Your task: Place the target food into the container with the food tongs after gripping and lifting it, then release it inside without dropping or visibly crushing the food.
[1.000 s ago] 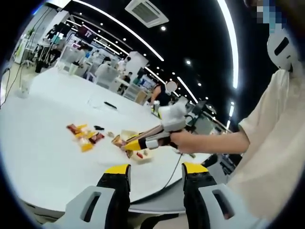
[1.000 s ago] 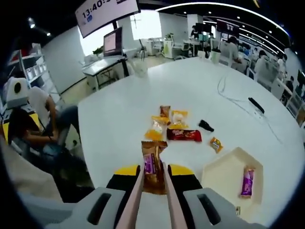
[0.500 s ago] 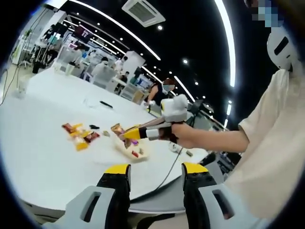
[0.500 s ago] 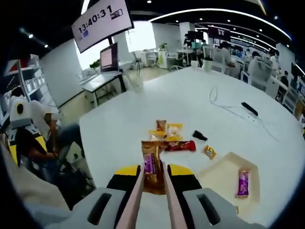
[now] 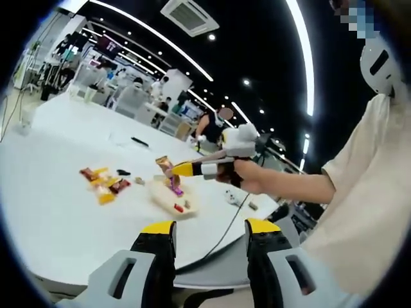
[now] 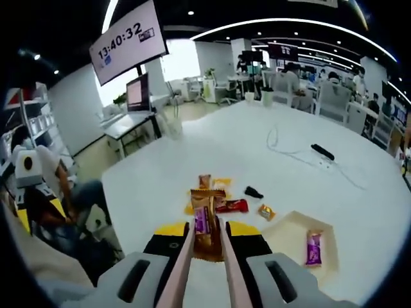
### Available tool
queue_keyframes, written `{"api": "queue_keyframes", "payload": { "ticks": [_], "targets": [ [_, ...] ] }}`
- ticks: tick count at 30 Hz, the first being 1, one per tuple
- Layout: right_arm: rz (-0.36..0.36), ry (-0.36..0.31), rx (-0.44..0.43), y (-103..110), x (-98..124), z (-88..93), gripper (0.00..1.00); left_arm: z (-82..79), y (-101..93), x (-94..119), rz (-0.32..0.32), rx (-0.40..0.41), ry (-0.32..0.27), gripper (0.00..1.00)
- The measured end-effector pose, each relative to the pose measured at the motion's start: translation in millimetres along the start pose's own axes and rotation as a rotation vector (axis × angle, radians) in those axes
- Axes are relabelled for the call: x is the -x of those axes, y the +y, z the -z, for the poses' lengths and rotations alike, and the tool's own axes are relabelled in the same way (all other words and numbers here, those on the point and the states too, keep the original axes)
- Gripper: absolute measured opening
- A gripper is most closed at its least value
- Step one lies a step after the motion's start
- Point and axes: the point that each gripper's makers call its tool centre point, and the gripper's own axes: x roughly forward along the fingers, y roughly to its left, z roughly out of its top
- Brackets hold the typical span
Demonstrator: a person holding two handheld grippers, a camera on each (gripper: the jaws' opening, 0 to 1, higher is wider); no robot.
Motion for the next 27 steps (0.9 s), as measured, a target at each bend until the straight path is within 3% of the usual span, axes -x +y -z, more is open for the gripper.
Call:
{"api": "queue_keyframes", "payload": {
  "ticks": [10,18,27],
  "targets": [
    [0.041,-0.044,-0.019,-4,19,-12.1,0.21,-1.4,-7.5,-5,0.025,-0.016,0.005,0.42],
    [0.087,-0.117,-0.064,-20,38,-30.6,0.21,1.0,-12.9,-3,0.029,-0.023,0.010,0.42],
    [0.119,-0.148,-0.059,-35,51,-41.0,0.21,3.6,-18.5,-5,0.034,-0.025,0.013,0.42]
  ]
}}
